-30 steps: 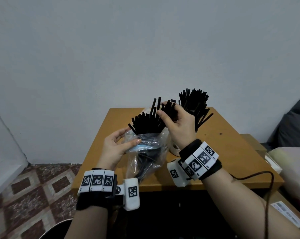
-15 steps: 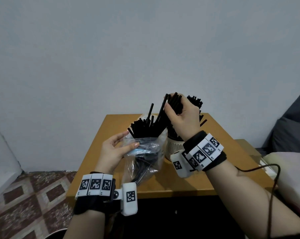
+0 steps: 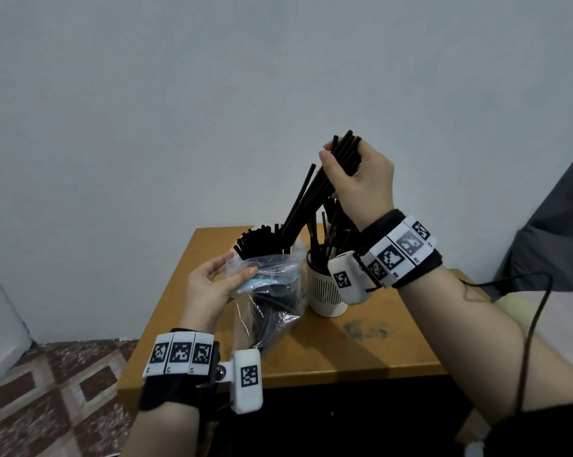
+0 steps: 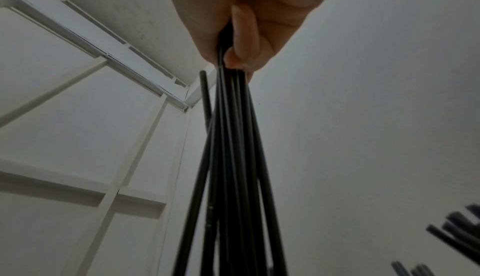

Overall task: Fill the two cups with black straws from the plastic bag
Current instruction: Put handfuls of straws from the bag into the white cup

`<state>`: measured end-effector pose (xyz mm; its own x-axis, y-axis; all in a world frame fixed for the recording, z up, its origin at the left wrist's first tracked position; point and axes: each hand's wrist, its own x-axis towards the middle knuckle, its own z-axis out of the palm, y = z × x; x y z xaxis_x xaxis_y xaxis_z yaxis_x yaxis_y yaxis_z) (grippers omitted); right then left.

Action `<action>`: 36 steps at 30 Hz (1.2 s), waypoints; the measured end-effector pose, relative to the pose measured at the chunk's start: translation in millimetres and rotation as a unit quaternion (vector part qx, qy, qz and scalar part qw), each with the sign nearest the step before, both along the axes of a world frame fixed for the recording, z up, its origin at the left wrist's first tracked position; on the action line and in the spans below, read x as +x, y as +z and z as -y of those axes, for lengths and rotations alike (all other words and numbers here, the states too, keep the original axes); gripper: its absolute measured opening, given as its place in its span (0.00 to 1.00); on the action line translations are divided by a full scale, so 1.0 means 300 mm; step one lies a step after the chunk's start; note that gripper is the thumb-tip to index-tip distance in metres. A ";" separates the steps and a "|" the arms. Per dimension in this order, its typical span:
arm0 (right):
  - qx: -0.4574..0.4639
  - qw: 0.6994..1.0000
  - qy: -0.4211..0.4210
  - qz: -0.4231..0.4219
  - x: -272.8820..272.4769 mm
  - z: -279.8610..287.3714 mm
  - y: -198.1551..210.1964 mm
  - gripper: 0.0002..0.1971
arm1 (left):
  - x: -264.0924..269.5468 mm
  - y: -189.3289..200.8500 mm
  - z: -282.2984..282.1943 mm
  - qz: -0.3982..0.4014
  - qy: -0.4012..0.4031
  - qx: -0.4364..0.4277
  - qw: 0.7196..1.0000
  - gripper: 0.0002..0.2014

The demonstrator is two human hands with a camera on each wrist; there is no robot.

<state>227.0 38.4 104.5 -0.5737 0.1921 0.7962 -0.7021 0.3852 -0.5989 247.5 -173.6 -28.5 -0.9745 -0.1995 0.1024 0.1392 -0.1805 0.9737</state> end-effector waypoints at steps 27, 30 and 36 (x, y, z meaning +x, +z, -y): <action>0.030 0.997 -0.062 0.020 -0.029 -0.131 0.060 0.02 | -0.031 0.007 0.018 0.001 0.050 0.012 0.999 0.33; 0.047 0.995 -0.078 0.041 -0.053 -0.151 0.034 0.02 | -0.034 0.006 0.018 -0.005 0.045 0.015 0.999 0.34; 0.099 0.986 -0.095 0.092 -0.094 -0.182 -0.026 0.04 | -0.042 -0.002 0.020 -0.009 0.042 0.019 0.999 0.41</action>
<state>198.9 93.1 96.6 -0.6805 0.1619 0.7147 -0.4925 0.6212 -0.6096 234.8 -179.4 -29.2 -0.9521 -0.2849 0.1113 0.1739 -0.2047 0.9633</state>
